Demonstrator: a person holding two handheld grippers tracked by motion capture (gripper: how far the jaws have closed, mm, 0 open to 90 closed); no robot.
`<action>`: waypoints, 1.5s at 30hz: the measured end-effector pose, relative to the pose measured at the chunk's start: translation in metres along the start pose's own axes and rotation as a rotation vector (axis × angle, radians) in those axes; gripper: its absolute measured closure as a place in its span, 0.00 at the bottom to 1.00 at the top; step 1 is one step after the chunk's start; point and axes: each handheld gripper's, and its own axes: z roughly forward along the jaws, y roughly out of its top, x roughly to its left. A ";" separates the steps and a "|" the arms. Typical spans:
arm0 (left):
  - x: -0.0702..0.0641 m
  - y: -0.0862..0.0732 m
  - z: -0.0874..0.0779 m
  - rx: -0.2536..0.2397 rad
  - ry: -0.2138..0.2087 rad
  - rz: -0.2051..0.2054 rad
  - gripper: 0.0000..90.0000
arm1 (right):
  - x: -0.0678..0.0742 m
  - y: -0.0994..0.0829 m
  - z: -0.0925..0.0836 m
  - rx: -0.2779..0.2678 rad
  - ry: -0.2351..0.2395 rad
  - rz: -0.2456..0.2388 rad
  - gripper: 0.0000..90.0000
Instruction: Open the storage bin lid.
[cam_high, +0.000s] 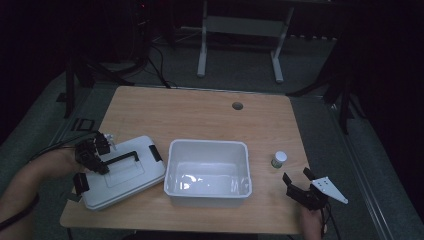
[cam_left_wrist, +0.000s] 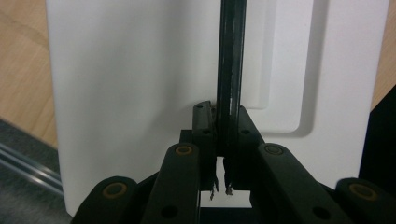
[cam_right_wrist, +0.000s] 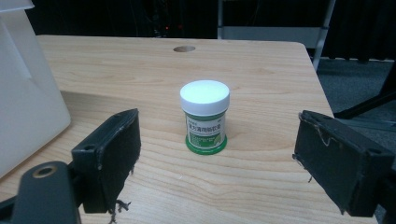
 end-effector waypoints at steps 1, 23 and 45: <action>0.001 0.001 0.002 0.003 -0.001 -0.008 0.93 | 0.000 0.000 0.000 0.000 0.000 0.000 0.16; 0.010 0.014 0.034 0.069 -0.047 -0.026 0.93 | -0.001 0.000 0.000 0.000 0.004 0.002 0.16; 0.015 0.009 0.040 0.022 -0.050 -0.076 0.47 | -0.005 0.001 0.001 0.015 0.024 0.046 0.16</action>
